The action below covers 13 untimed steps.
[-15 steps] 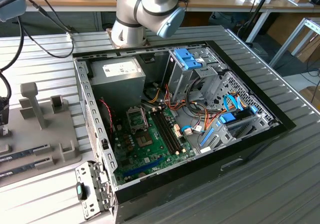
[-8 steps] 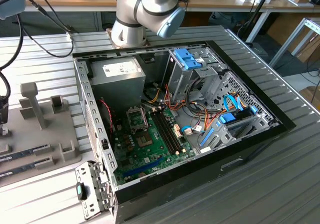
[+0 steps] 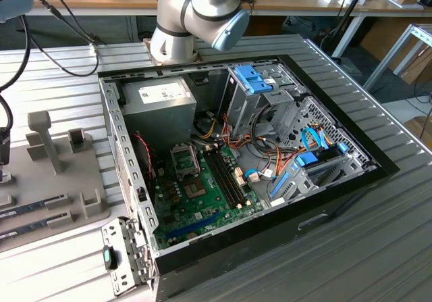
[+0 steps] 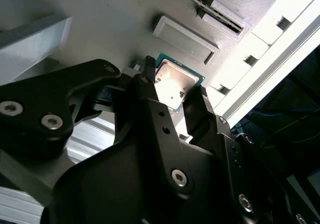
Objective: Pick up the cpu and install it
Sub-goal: 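Pick up the cpu and move it towards the insertion slot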
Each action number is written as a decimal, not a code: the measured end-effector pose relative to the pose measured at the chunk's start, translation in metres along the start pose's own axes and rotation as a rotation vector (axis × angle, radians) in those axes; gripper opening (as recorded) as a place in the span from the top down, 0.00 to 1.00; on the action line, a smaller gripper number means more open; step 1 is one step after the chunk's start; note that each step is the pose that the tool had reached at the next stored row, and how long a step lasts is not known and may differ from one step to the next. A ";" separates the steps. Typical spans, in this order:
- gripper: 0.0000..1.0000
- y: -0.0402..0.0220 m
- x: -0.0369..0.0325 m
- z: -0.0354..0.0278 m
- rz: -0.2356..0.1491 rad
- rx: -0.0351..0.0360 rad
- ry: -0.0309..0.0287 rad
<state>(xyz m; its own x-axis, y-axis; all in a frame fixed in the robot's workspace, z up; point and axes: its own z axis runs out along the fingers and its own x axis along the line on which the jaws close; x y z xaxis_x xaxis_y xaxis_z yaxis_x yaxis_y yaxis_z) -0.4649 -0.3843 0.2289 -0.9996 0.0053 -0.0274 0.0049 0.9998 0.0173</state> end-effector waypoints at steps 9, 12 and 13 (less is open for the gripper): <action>0.53 0.0001 -0.0001 -0.0042 0.000 -0.0016 0.0000; 0.53 0.0001 -0.0001 -0.0052 0.000 -0.0027 -0.0001; 0.53 0.0001 -0.0001 -0.0057 0.000 -0.0029 0.0001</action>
<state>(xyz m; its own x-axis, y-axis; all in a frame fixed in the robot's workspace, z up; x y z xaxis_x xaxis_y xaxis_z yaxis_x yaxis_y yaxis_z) -0.4649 -0.3843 0.2345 -0.9996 0.0054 -0.0273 0.0048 0.9998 0.0202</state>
